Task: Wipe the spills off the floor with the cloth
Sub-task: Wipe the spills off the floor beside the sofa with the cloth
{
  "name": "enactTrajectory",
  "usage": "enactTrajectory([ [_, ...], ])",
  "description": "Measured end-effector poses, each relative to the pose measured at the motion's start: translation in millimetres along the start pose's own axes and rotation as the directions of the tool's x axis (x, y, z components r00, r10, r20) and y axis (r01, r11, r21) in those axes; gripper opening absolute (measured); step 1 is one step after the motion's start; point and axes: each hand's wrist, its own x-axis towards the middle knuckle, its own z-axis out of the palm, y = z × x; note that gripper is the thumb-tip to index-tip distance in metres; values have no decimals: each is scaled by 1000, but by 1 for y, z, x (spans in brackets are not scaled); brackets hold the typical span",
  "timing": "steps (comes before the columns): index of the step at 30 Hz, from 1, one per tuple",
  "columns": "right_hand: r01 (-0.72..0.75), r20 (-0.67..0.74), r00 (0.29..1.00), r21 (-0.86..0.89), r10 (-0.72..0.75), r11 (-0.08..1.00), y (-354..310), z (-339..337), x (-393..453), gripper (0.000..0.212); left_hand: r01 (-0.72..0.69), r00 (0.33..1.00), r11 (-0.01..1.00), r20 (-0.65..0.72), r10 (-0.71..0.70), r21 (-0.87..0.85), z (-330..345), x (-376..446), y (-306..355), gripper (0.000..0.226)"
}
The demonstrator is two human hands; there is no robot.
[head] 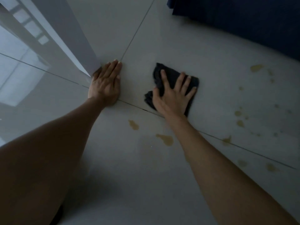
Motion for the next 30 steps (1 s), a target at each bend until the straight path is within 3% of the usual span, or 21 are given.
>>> enactTrajectory([
  [3,162,12,987,-17,-162,987,-5,6,-36,66,-19,999,1000,-39,19,5,0,2,3,51],
  [8,318,1,948,-24,-318,948,57,3,-100,64,80,996,989,58,-73,-126,3,23,37,55],
  [13,40,-20,999,-101,-42,994,157,-24,-91,66,-32,982,979,175,68,-201,20,45,116,50],
  [16,-106,-17,994,-67,105,992,150,-27,-57,66,-58,977,977,191,98,-203,30,52,154,51],
  [18,-104,-44,994,-47,102,993,129,-22,-49,67,-64,979,986,182,92,-152,34,52,163,53],
  [20,15,-72,997,-64,-20,998,119,-17,-62,68,-69,982,990,167,89,-124,36,52,162,54],
  [24,210,-12,977,-103,-212,972,167,-20,-104,65,-96,982,991,152,110,-96,36,50,160,55],
  [26,144,-18,989,-117,-147,983,211,-28,-118,65,-102,984,990,135,115,-100,36,50,160,55],
  [30,-156,-41,987,-103,153,982,266,-48,-95,66,-95,988,991,113,106,-96,39,49,161,54],
])
